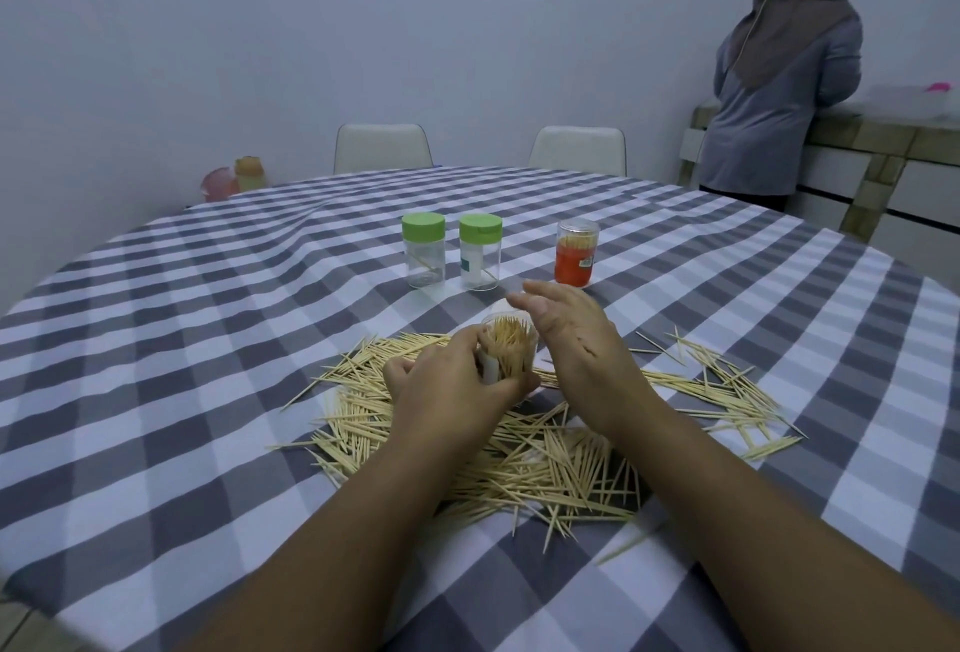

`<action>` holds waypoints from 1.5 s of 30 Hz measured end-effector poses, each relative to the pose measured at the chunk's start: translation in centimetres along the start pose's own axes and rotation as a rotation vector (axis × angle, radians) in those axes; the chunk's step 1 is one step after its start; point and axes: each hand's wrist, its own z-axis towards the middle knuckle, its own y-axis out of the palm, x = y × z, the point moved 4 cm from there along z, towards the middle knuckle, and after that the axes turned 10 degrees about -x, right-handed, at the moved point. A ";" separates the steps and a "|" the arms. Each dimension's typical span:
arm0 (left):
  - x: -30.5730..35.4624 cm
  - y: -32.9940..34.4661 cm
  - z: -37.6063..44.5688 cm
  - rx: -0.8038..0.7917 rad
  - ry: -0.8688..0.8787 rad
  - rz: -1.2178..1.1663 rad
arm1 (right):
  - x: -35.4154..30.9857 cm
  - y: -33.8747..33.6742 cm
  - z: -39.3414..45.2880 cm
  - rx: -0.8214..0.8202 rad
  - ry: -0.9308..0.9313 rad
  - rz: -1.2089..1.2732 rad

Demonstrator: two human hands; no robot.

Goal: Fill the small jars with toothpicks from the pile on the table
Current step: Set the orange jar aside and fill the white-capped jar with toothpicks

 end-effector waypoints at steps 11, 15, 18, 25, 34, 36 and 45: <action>0.1 0.0 0.0 -0.010 0.003 -0.016 | 0.1 0.0 0.1 0.019 -0.017 0.048; 0.1 0.1 0.0 -0.012 0.004 -0.011 | -0.3 0.1 -0.1 -0.055 0.006 0.113; 0.1 0.0 0.0 -0.009 -0.005 -0.006 | -0.2 -0.8 0.0 -0.005 0.054 0.292; 0.1 -0.1 0.0 -0.007 -0.059 -0.008 | 1.8 -0.6 4.0 -0.278 0.250 -0.210; 0.1 -1.0 0.1 -0.021 -0.096 0.032 | 1.7 2.2 7.3 -0.551 0.116 -0.655; 0.1 -0.9 0.0 -0.038 -0.109 0.023 | 1.7 1.4 7.0 -0.443 0.162 -0.564; -0.2 -0.9 0.3 -0.053 -0.105 0.035 | 0.7 -2.0 3.2 -0.264 0.222 0.372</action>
